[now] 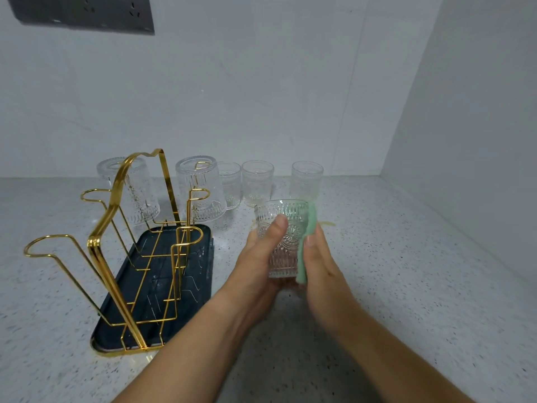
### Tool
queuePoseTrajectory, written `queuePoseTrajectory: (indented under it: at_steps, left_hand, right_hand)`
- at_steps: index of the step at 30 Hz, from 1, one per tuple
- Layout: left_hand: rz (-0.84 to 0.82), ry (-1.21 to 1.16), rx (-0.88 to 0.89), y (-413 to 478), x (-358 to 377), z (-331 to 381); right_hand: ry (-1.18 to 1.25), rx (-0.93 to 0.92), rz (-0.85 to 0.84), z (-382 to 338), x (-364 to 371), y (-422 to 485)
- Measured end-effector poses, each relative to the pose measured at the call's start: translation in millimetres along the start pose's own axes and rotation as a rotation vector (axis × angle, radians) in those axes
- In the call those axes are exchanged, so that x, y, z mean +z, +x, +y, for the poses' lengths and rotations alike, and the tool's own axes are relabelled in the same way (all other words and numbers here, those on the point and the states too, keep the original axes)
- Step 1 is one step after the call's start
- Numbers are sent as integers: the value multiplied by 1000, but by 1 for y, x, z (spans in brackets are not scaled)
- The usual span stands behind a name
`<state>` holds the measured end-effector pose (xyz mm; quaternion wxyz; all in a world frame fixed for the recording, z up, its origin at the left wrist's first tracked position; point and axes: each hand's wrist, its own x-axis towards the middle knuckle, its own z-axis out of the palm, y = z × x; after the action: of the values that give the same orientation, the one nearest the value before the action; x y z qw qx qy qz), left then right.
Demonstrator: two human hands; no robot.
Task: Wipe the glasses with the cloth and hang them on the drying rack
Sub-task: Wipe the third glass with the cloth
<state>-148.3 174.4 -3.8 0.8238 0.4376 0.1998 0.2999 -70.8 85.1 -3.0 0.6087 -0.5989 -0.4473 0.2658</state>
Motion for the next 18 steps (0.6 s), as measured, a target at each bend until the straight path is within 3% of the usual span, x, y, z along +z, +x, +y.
queuePoseTrajectory:
  at_steps: [3,12,18]
  left_hand:
    - [16,-25,-8,-1,0,1]
    - [2,-78,-4,1,7,2]
    - [49,35,-7,-2,9,-5]
  right_hand:
    - [-72,-15,-29,6,-1,-16]
    - [-15,2,106,-15,-20,20]
    - [1,12,18,-4,-11,9]
